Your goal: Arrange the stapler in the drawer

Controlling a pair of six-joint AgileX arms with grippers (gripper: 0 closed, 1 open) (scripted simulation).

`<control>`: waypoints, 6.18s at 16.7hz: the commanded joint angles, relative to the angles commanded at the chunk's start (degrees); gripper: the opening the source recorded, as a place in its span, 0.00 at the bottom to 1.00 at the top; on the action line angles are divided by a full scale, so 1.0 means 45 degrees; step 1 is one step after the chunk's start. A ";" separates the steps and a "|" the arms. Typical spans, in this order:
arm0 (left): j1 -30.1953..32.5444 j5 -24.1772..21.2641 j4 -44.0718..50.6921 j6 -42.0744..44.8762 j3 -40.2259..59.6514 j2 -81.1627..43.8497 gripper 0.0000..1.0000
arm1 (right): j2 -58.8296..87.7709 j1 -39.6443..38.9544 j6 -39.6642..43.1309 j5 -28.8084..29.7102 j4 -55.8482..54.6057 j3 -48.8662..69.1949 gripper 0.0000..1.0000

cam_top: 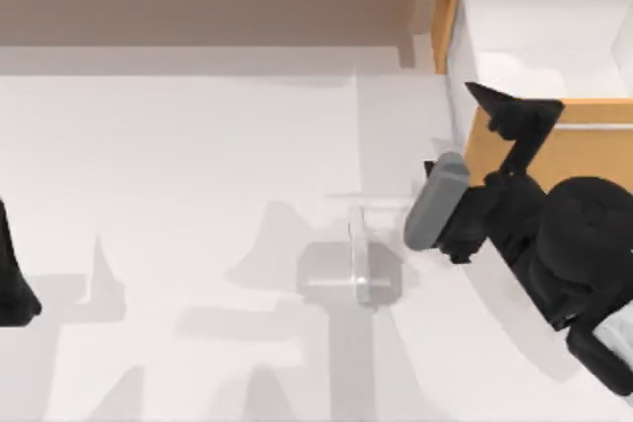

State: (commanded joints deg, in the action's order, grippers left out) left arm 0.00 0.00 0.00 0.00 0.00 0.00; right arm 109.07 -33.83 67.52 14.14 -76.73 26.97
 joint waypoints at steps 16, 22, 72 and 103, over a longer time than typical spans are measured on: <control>0.0000 0.0000 0.0000 0.0000 0.0000 0.0000 1.00 | 0.2204 -0.1843 -1.6495 -0.2635 2.2718 1.2976 1.00; 0.0000 0.0000 0.0000 0.0000 0.0000 0.0000 1.00 | 0.3565 -0.1688 -2.1367 -0.3034 2.9733 1.6700 1.00; 0.0000 0.0000 0.0000 0.0000 0.0000 0.0000 1.00 | 0.5031 -0.1583 -2.3713 -0.3133 2.9948 1.6208 0.00; 0.0000 0.0000 0.0000 0.0000 0.0000 0.0000 1.00 | 0.4465 0.5226 -1.8045 -0.2921 3.2904 2.1623 0.00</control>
State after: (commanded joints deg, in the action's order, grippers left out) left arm 0.00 0.00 0.00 0.00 0.00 0.00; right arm 129.17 -10.32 -13.68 0.99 71.34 124.27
